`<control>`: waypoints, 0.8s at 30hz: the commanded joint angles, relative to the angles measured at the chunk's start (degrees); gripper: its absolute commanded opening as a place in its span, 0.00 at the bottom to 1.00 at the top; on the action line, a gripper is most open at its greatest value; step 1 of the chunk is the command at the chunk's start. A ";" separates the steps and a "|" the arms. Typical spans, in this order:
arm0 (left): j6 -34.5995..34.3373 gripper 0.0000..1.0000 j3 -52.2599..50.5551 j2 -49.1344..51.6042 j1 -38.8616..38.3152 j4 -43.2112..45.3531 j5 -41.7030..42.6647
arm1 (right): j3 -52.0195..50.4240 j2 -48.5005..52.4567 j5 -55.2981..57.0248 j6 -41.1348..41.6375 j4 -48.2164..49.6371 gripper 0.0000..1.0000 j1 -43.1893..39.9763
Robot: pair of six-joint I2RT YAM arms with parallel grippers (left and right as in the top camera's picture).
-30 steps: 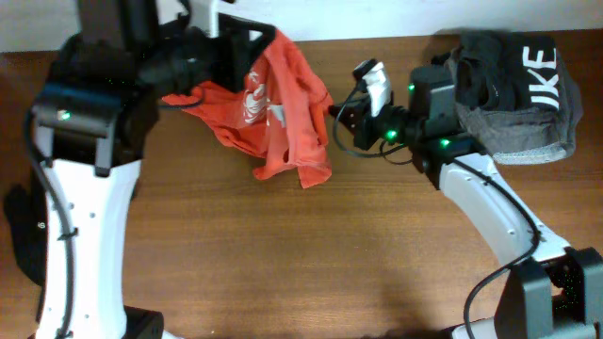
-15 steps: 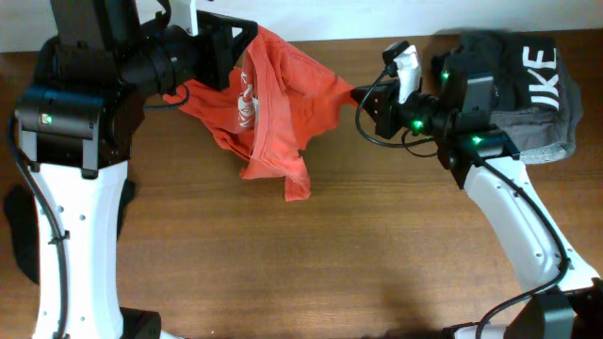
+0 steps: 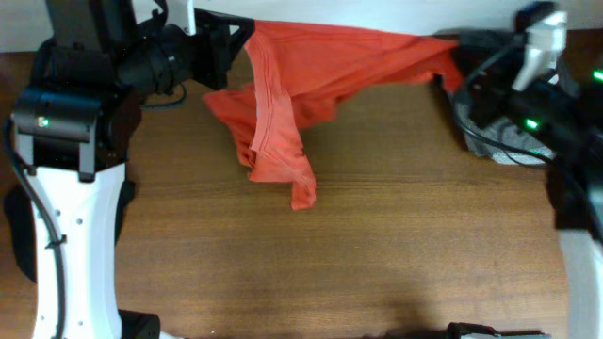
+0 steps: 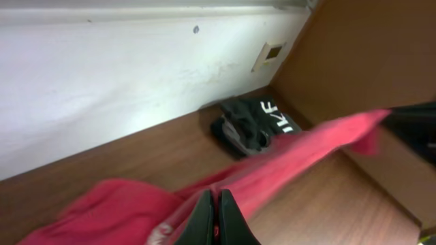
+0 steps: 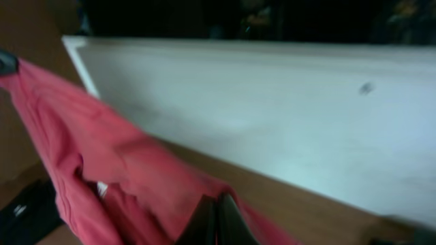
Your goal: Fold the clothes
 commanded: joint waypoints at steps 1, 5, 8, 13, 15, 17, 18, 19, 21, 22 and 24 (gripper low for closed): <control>1.14 0.01 1.16 -4.87 0.83 1.33 0.09 | 4.81 -3.87 4.11 0.33 -5.20 0.04 -3.93; 1.16 0.01 1.16 -8.50 -0.74 1.73 0.26 | 8.98 -7.26 4.59 0.33 -10.88 0.04 -8.35; 1.16 0.01 1.16 -11.45 -2.80 1.70 0.26 | 11.89 -9.79 4.61 0.33 -14.64 0.04 -10.80; 2.32 0.01 1.14 -16.17 -6.34 1.20 0.24 | 17.81 -13.62 6.84 -0.13 -21.86 0.04 -14.29; 4.57 0.01 1.14 -17.79 -6.88 0.31 0.17 | 20.61 -14.75 10.08 -1.40 -25.20 0.04 -14.25; 6.01 0.01 1.14 -18.95 -6.84 -1.14 -1.22 | 22.97 -15.23 13.27 -1.46 -27.78 0.04 -14.21; 6.32 0.01 1.14 -19.37 -6.84 -2.16 -3.50 | 24.17 -15.26 14.47 -1.92 -29.05 0.04 -14.21; 6.29 0.01 1.14 -19.54 -6.84 -3.13 -6.19 | 25.07 -15.23 14.93 -2.78 -30.08 0.04 -14.21; 6.29 0.01 1.11 -19.50 -6.84 -5.86 -15.08 | 25.75 -15.19 15.80 -2.91 -31.21 0.04 -14.21; 6.29 0.01 1.07 -19.15 -6.84 -6.86 -19.10 | 25.75 -15.06 15.78 -2.89 -31.67 0.04 -14.21; 6.29 0.01 1.03 -18.01 -6.84 -8.79 -26.77 | 25.75 -14.38 15.78 -2.89 -32.59 0.04 -14.21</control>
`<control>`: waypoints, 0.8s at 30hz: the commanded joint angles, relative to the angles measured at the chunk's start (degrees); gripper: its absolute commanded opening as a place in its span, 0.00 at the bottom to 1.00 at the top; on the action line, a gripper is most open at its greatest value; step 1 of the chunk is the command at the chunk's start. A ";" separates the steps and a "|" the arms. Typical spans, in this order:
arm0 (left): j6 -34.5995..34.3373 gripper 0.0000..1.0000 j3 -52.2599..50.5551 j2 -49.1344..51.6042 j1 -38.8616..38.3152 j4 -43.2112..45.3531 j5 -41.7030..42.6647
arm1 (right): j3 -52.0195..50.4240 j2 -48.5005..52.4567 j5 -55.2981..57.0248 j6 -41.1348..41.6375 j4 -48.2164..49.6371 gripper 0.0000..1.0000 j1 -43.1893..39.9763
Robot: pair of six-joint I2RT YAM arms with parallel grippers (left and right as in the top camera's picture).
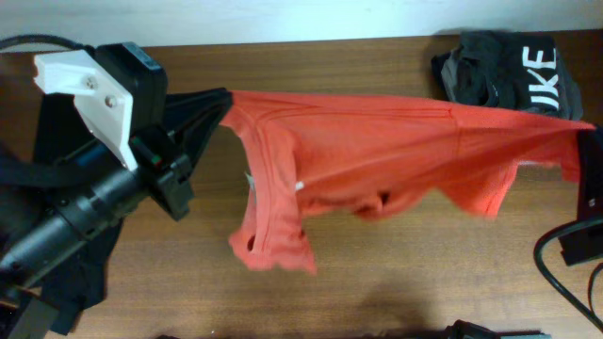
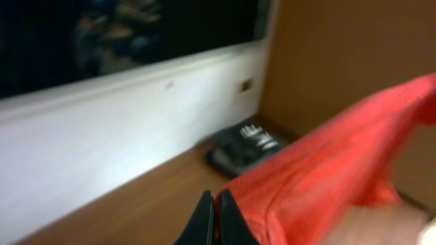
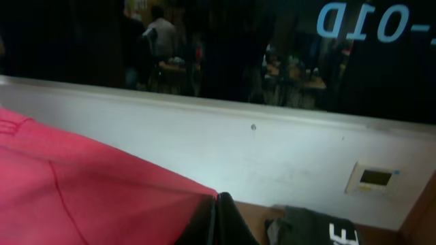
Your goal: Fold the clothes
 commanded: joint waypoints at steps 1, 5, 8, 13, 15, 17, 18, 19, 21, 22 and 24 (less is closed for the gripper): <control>1.57 0.01 0.44 2.86 0.59 -2.67 -22.77 | -0.09 2.71 6.49 -0.72 -1.62 0.04 -0.81; 1.57 0.01 0.44 8.00 0.59 -3.23 -31.67 | -0.09 6.54 6.47 -0.70 -3.30 0.04 -0.81; 1.60 0.01 0.44 12.98 0.66 -2.14 -34.45 | -0.11 10.82 6.40 -0.70 -4.70 0.04 -0.81; 1.60 0.01 0.44 21.92 2.27 0.26 -35.80 | -0.20 20.31 2.91 -0.74 -5.75 0.04 -0.81; 1.57 0.01 0.44 25.40 3.10 1.05 -35.80 | -0.20 24.79 1.25 -0.79 -5.57 0.04 -0.57; 1.60 0.01 0.44 28.85 3.74 1.95 -35.78 | -0.20 29.24 1.25 -1.29 -5.11 0.04 0.66; 1.57 0.01 0.44 30.42 3.98 2.32 -35.76 | -0.20 31.17 1.27 -1.92 -4.87 0.04 1.51; 1.60 0.01 0.44 32.02 4.00 2.62 -35.76 | -0.20 33.44 1.31 -2.08 -4.63 0.04 2.49; 1.60 0.01 0.44 34.60 3.98 3.10 -35.76 | -0.20 37.33 1.29 -2.08 -4.28 0.04 4.42; 1.60 0.01 0.44 35.54 3.98 3.17 -35.76 | -0.20 39.36 1.29 -2.05 -4.22 0.04 5.42; 1.57 0.01 0.44 37.40 3.98 3.21 -35.76 | -0.20 42.73 1.27 -2.05 -4.07 0.04 7.10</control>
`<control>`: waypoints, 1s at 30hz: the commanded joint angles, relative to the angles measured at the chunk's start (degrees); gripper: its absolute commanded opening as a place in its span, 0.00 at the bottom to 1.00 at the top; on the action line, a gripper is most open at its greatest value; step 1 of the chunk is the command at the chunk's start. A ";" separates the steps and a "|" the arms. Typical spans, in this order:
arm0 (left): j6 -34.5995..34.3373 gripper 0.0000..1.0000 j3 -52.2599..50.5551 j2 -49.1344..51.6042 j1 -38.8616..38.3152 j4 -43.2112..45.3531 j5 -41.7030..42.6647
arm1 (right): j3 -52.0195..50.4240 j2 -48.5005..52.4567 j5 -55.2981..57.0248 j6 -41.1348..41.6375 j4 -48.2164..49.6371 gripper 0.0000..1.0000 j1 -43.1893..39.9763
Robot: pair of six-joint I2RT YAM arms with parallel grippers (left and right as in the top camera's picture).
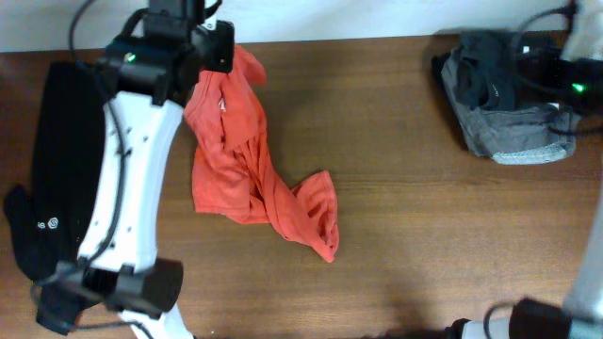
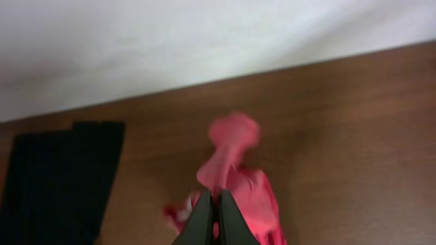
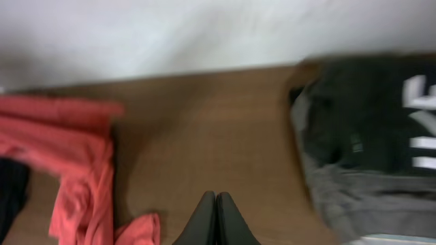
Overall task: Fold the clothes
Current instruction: 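Grasp the top of the crumpled orange T-shirt with the left gripper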
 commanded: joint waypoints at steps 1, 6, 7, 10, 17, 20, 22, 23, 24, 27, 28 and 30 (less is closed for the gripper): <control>0.87 0.01 0.48 2.56 0.07 0.63 -1.20 | 0.13 5.03 -1.18 -0.81 0.17 0.04 3.74; 0.87 0.01 0.48 4.04 0.22 1.03 -1.25 | 0.13 10.69 -1.16 -1.38 0.15 0.05 8.17; 0.87 0.01 0.48 4.04 0.48 1.14 -1.25 | 0.13 11.28 -1.16 -1.97 0.13 0.06 8.83; 0.85 0.01 0.48 4.04 1.88 1.14 -1.27 | 0.13 12.74 -0.94 -2.12 0.17 0.08 10.38; 0.83 0.01 0.48 4.24 5.51 -2.23 2.01 | 0.13 13.11 -0.92 -2.12 0.22 0.09 10.25; 0.83 0.01 0.48 4.24 5.18 -6.19 4.22 | 0.13 13.11 -0.50 -2.10 0.13 0.10 10.27; -0.02 0.01 0.48 4.24 4.87 -11.61 4.17 | 0.13 13.11 -0.52 -2.10 -0.22 0.10 10.27; -1.18 0.01 0.48 4.28 4.90 -14.93 4.17 | 0.13 13.11 -0.50 -2.10 -0.50 0.10 10.27; -2.21 0.01 0.48 4.55 4.90 -18.14 4.04 | 0.13 13.11 -0.50 -2.12 -0.76 0.11 10.27; -3.72 0.01 0.42 5.86 4.96 -28.46 0.76 | 0.13 13.11 -0.50 -2.12 -1.53 0.13 10.25; -3.72 0.01 0.24 6.49 4.96 -30.67 -0.72 | 0.13 13.11 -0.50 -2.14 -1.53 0.14 10.25; -4.79 0.07 -1.16 7.52 5.07 -33.44 -4.48 | 0.13 13.11 -0.52 -2.32 -1.49 0.17 10.27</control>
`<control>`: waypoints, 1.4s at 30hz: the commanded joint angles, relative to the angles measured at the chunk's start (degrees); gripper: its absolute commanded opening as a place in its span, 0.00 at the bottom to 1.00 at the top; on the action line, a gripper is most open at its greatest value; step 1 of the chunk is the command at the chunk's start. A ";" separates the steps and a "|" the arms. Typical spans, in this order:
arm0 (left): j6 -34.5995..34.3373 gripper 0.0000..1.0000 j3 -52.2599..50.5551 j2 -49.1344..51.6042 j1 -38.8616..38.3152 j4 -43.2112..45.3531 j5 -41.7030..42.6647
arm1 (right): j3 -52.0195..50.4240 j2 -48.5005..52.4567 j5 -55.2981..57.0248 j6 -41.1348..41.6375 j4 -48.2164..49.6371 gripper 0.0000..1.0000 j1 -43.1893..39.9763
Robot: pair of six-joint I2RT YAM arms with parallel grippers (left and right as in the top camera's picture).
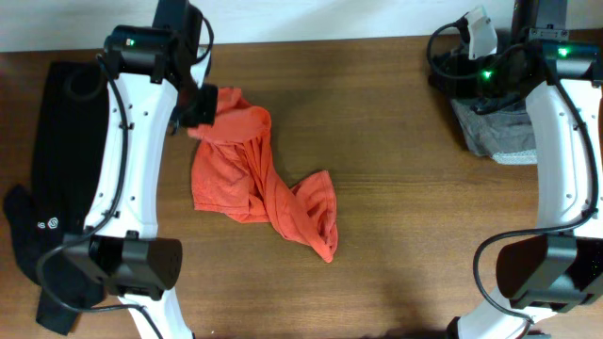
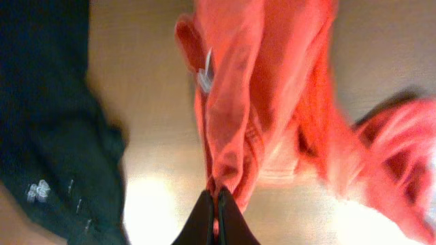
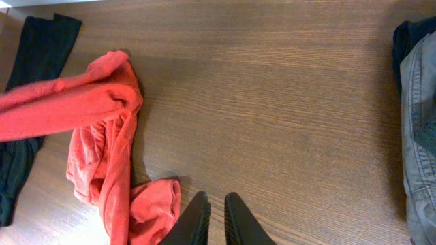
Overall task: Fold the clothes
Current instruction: 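Grasp the top of the crumpled orange T-shirt with the left gripper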
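The red garment (image 1: pixel 247 174) lies crumpled on the wooden table, left of centre, with one end trailing toward the middle. My left gripper (image 1: pixel 201 105) is shut on a fold at its upper left edge; the left wrist view shows red cloth (image 2: pixel 266 88) pinched at the fingertips (image 2: pixel 215 194). My right gripper (image 3: pixel 216 197) hovers high over the bare wood with its fingers slightly apart and nothing between them. It stands well to the right of the red garment (image 3: pixel 102 129).
A black garment (image 1: pixel 61 141) lies along the table's left side, also in the left wrist view (image 2: pixel 48 116). A pile of grey and black clothes (image 1: pixel 499 122) sits at the back right, under the right arm. The white wall runs along the far edge.
My left gripper, still shut on the red garment, has come nearer and lower from the far edge, bunching the cloth's top end. My right gripper's fingers have parted slightly.
Both grippers first held the red garment stretched between them near the far edge, then spread wide above the table. Later the right gripper had let go and the garment lay heaped under the left gripper. Now the left still holds it, lower.
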 commanded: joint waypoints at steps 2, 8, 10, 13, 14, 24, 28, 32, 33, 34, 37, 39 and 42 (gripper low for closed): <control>-2.49 0.17 -3.13 2.58 0.61 -1.49 -5.97 | 0.20 0.00 -0.17 -0.83 -0.15 0.20 -0.09; -2.51 0.58 -7.65 2.58 2.93 1.09 -6.99 | 0.20 0.00 -0.15 -1.49 -0.20 0.36 -0.09; -2.54 0.67 -7.91 2.60 3.69 2.38 -6.95 | 0.20 0.00 -0.15 -1.90 -0.20 0.42 -0.09; -2.49 0.74 -7.89 2.58 4.24 6.95 -6.69 | 0.20 0.00 -0.15 -1.90 -0.17 0.47 -0.09; -2.47 0.75 -7.89 2.58 4.28 9.33 -6.47 | 0.20 0.00 -0.15 -1.90 -0.20 0.48 -0.02; 1.86 0.77 -7.91 9.07 4.33 24.59 4.33 | 0.20 0.00 0.61 -2.34 -0.85 0.52 -0.04; 4.66 0.75 -7.91 14.12 4.33 24.39 8.35 | 0.20 0.00 1.18 -2.34 -0.81 0.52 -0.04; 7.69 0.70 -7.91 17.25 4.20 24.48 10.86 | 0.20 0.09 1.81 -2.34 -0.81 0.53 0.04; 8.28 0.70 -7.91 17.57 4.17 24.48 10.93 | 0.17 0.13 1.79 -2.32 -0.81 0.53 0.07; 8.66 0.68 -7.91 18.12 4.17 24.65 10.91 | 0.13 0.22 1.79 -2.32 -0.81 0.53 0.07; 10.29 0.57 -7.91 18.49 4.17 24.96 10.91 | 0.13 0.37 1.81 -2.32 -0.83 0.53 0.04; 11.72 0.47 -7.91 18.56 4.17 25.16 10.91 | 0.13 0.39 1.81 -2.32 -0.81 0.53 0.02; 12.24 0.33 -7.91 18.56 4.17 25.51 10.43 | 0.13 0.42 1.81 -2.32 -0.79 0.54 0.07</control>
